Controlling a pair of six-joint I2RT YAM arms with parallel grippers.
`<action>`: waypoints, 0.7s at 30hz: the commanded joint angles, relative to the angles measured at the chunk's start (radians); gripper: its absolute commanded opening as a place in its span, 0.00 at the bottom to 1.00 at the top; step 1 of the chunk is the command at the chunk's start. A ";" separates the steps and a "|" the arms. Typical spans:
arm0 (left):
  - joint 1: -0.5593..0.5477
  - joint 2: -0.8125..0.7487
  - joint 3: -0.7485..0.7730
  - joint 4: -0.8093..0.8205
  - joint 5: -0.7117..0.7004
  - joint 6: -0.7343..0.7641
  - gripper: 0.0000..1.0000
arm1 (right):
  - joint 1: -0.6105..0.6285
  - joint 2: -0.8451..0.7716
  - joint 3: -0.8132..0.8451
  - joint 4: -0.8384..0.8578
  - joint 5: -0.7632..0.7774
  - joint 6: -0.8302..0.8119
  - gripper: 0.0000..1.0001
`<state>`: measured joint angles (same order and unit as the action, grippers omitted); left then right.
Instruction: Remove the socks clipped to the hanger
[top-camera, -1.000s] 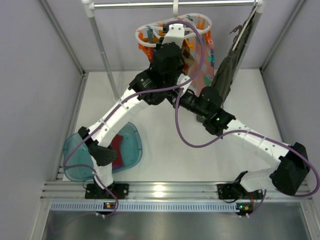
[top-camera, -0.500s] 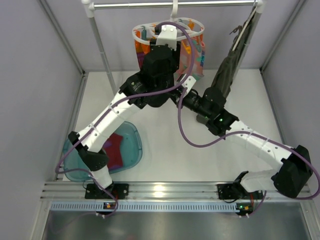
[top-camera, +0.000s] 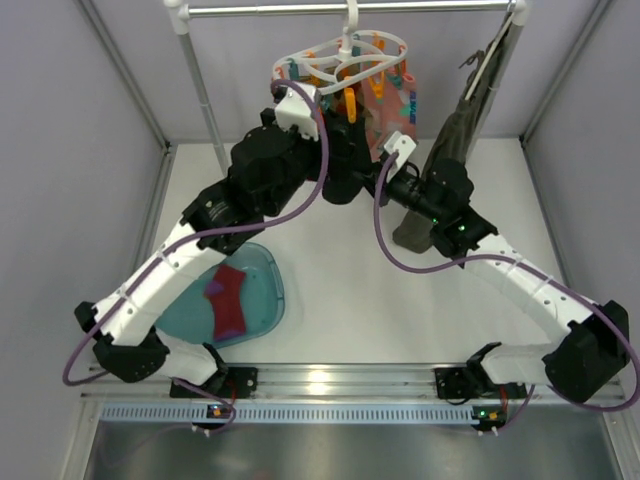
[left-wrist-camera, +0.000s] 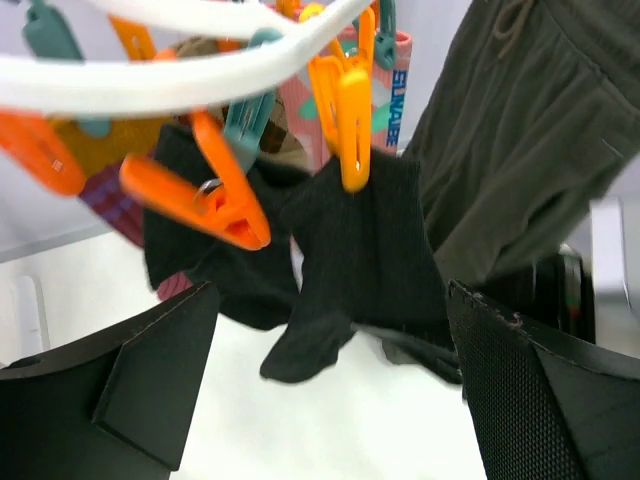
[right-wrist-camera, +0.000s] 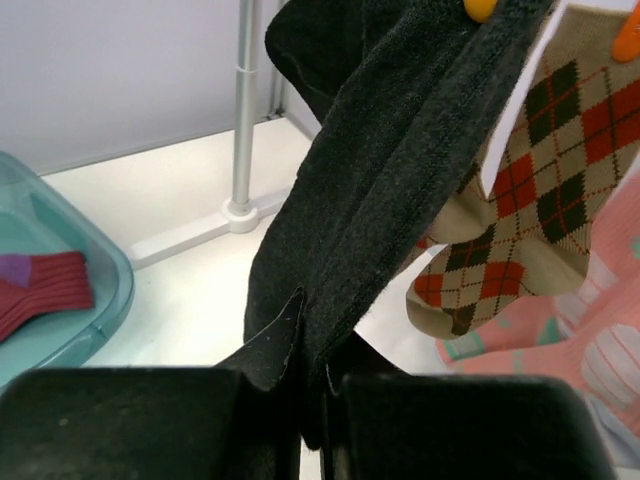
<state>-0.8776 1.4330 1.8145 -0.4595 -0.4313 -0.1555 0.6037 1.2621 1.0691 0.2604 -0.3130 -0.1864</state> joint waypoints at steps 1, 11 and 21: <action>-0.001 -0.114 -0.082 0.021 0.066 -0.033 0.98 | -0.051 0.022 0.083 -0.085 -0.153 -0.010 0.00; 0.202 -0.354 -0.459 0.255 0.426 0.044 0.98 | -0.165 -0.020 0.161 -0.284 -0.342 -0.031 0.07; 0.531 -0.246 -0.543 0.590 1.067 0.037 0.98 | -0.206 -0.019 0.241 -0.406 -0.345 -0.056 0.35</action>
<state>-0.3824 1.1332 1.2263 -0.0536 0.3920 -0.1234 0.4206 1.2758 1.2789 -0.1116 -0.6411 -0.2337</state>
